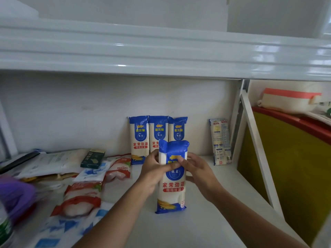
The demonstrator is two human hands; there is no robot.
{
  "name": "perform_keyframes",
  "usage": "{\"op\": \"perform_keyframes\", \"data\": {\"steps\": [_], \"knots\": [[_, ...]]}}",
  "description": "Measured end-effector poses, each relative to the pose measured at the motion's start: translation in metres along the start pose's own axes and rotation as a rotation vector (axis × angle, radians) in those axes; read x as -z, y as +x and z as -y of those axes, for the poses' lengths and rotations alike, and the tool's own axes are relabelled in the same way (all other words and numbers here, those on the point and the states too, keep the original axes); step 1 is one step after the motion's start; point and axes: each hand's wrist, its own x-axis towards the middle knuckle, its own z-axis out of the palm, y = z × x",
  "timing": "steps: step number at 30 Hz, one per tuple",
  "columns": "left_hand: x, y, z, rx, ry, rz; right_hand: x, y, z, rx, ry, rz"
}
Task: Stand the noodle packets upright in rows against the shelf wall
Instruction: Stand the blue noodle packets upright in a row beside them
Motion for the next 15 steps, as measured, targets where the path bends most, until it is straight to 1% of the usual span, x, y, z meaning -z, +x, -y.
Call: {"op": "perform_keyframes", "data": {"steps": [3,5,10,15], "knots": [[0.001,-0.002,-0.006,-0.053,-0.050,0.060,-0.001,0.002,0.004,0.079,0.024,-0.059],[0.002,-0.002,-0.010,-0.066,-0.116,0.059,-0.001,0.005,0.006,0.106,0.022,-0.088],[0.000,-0.004,-0.017,-0.091,-0.163,0.006,-0.001,0.008,0.008,0.105,0.064,-0.153],[0.005,-0.002,-0.022,-0.104,-0.217,-0.083,-0.001,0.008,0.011,0.118,0.114,-0.167]]}}
